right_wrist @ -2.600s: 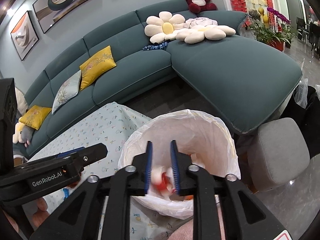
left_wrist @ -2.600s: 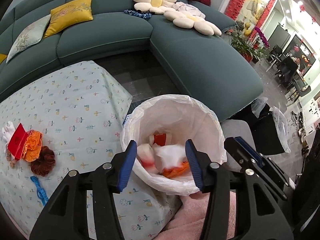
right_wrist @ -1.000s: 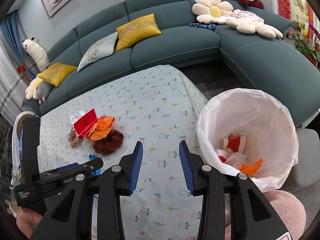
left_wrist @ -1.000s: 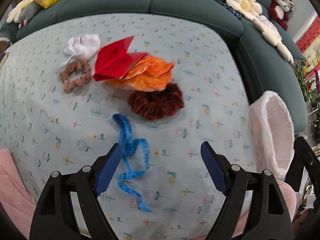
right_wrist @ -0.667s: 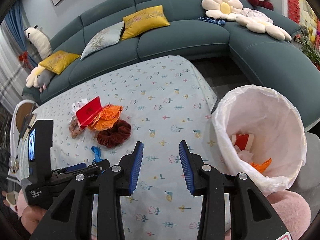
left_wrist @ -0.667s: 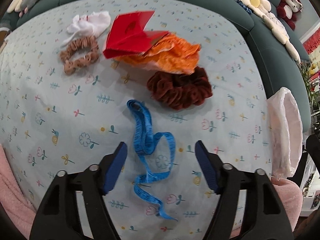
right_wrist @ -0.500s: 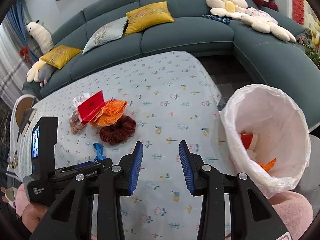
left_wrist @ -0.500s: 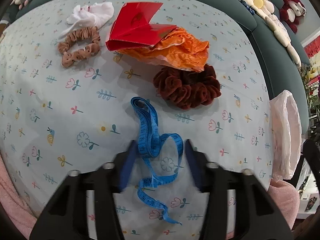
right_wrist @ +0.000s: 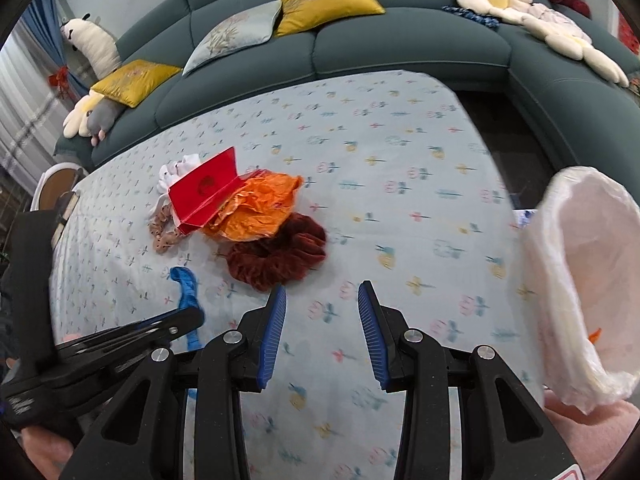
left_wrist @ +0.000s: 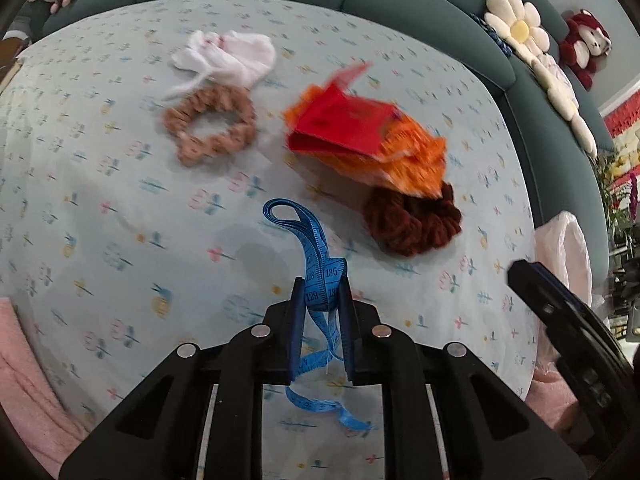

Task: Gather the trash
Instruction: 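Grasp the blue tape measure with the left tool while the right tool grasps the dark red scrunchie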

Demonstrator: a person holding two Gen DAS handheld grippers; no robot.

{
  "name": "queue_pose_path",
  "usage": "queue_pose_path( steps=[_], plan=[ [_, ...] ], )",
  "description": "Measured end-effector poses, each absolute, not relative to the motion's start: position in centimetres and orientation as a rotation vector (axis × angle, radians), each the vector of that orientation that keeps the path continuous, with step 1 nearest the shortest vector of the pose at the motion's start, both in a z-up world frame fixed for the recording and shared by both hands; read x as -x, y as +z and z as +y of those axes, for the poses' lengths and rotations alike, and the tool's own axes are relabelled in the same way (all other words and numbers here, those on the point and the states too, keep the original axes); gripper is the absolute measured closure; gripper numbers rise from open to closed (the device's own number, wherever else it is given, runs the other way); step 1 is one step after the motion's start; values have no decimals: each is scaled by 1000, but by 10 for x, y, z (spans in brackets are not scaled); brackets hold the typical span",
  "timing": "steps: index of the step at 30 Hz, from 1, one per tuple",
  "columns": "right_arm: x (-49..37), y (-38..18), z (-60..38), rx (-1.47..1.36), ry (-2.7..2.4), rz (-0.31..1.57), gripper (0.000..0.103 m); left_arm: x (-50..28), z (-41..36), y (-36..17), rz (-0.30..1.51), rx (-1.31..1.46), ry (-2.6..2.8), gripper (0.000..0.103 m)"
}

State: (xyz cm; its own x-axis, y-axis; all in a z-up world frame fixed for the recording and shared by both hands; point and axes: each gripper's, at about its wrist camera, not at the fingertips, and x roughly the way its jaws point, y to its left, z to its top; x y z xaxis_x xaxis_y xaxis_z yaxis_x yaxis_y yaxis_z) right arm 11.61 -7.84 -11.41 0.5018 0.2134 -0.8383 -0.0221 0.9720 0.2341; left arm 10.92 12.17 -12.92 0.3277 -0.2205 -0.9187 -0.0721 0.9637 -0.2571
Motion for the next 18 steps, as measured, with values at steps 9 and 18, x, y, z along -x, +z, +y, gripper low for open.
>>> queue_pose_path(
  steps=[9, 18],
  plan=[
    [-161, -135, -52, -200, 129, 1085, 66, -123, 140, -121, 1218, 297, -85, 88],
    [-167, -168, -48, -178, 92, 1150, 68, -126, 137, -120, 1215, 305, -101, 87]
  ],
)
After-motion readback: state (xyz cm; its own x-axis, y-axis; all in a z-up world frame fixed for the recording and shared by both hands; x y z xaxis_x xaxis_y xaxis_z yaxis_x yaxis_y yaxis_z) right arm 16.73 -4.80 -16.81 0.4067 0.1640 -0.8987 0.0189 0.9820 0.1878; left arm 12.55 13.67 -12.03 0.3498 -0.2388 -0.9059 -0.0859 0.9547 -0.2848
